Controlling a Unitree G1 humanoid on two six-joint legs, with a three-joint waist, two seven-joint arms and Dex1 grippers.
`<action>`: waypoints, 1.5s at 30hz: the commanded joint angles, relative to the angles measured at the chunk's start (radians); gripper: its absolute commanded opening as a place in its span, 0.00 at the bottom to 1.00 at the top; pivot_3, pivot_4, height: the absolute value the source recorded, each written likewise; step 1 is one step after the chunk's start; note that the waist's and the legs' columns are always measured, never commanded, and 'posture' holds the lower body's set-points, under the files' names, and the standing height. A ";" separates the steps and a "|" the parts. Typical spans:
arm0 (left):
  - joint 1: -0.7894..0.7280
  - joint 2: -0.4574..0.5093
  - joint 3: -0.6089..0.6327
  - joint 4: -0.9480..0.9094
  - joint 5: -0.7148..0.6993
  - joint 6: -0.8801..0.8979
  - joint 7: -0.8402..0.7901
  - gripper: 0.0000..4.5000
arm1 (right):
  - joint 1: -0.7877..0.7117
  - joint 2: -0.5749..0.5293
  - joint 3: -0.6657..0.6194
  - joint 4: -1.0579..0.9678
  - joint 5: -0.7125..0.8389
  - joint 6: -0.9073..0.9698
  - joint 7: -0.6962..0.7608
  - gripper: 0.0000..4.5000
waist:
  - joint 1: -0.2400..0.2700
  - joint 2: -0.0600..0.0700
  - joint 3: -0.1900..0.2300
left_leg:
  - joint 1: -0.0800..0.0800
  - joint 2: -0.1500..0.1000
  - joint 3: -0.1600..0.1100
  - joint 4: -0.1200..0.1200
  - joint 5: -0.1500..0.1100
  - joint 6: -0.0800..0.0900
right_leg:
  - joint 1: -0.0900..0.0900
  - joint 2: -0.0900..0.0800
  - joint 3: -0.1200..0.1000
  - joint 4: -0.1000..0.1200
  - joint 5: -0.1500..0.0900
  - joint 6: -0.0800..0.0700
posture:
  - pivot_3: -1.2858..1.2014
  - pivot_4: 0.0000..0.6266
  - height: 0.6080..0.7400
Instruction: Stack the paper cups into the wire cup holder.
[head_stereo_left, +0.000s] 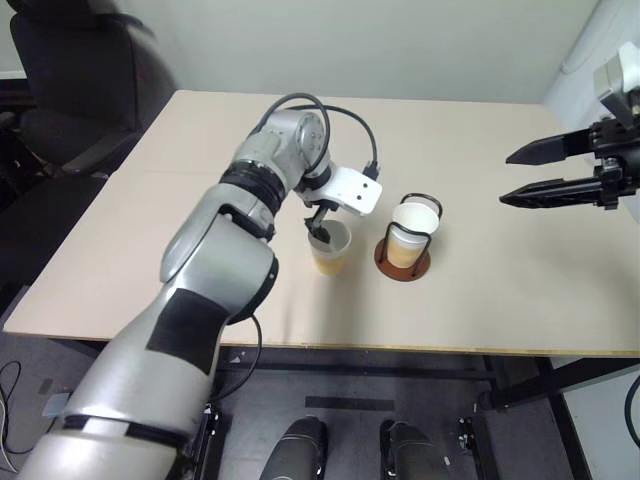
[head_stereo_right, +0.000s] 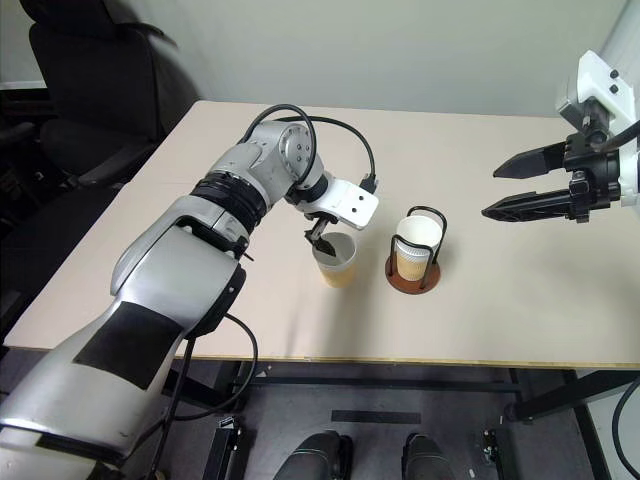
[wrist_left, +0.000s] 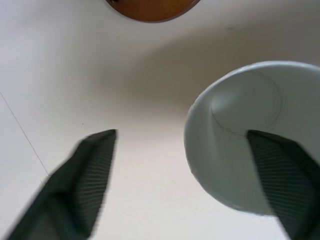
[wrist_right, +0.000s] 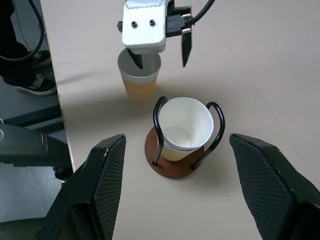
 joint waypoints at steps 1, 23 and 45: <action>-0.002 -0.003 -0.002 -0.008 0.007 -0.007 0.000 0.99 | -0.007 -0.025 -0.046 -0.018 0.012 -0.001 -0.005 0.74 | 0.000 0.000 0.000 | 0.000 0.000 0.000 0.000 0.000 0.000 | 0.000 0.000 0.000 0.000 0.000 0.000 | 0.52 0.24 1.00; -0.025 -0.014 0.026 -0.007 -0.018 0.034 -0.076 0.01 | 0.013 -0.062 -0.041 -0.017 0.020 0.002 0.011 0.74 | 0.001 0.000 0.000 | 0.000 0.000 0.000 0.000 0.000 0.000 | 0.001 0.000 0.000 0.000 0.000 0.001 | 0.52 0.24 1.00; -0.312 -0.052 0.194 -0.008 -0.137 0.163 -0.053 0.01 | -0.037 -0.075 -0.003 0.233 -0.105 -0.132 0.080 0.74 | -0.001 0.000 0.000 | -0.001 0.000 0.001 -0.001 -0.002 0.003 | 0.000 -0.002 0.000 -0.002 -0.003 -0.001 | 0.52 0.24 1.00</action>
